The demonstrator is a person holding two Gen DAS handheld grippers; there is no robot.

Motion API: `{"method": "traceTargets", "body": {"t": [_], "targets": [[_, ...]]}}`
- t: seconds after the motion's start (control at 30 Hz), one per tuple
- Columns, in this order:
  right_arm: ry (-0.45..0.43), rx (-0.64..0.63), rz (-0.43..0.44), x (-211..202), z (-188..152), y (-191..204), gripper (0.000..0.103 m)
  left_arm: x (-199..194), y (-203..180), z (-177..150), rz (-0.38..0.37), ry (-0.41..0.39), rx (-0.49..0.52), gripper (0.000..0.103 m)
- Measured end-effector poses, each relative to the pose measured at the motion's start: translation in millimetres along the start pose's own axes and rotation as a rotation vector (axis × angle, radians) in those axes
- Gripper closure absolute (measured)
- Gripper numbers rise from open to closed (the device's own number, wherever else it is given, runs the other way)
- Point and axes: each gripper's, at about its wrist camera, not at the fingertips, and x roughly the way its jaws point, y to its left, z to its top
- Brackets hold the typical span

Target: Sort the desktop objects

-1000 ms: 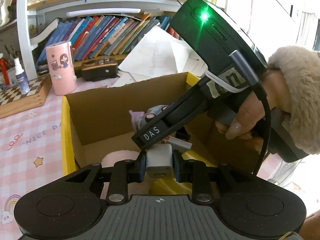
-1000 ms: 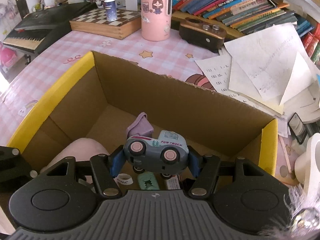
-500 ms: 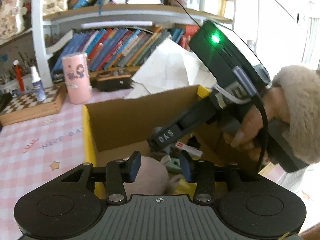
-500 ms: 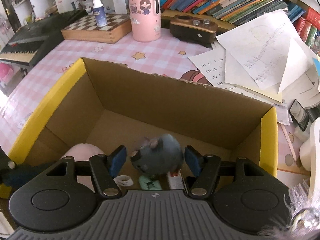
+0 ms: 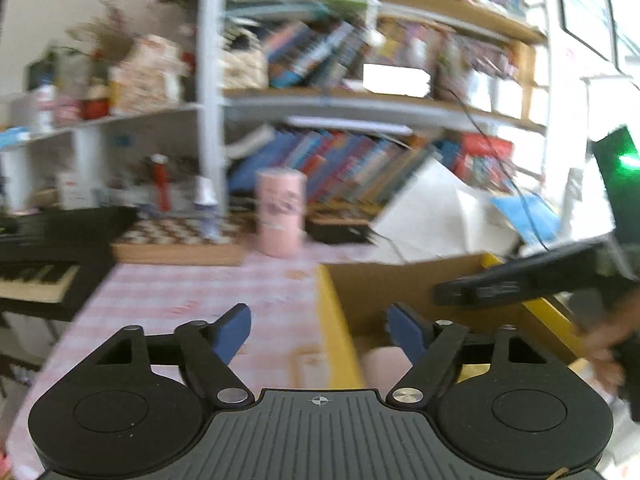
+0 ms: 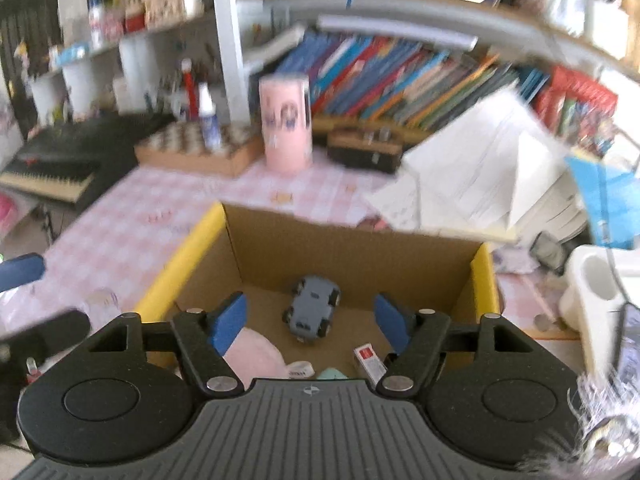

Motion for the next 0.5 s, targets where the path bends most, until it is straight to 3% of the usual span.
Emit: {"method": "traceTargets", "body": {"t": [0.23,0.5], "targets": [[-0.201,0.049,-0.114,-59.1,-27.3,37.5,0.022,-45.3,37.6,-16.1,0.112,-0.028,-0.062,0.017],[-0.255,0.027,-0.213,-98.6,-80.9,88.4,0.020,-87.7,63.2,-45.9,0.105,0.020,-0.064,0.016]]}}
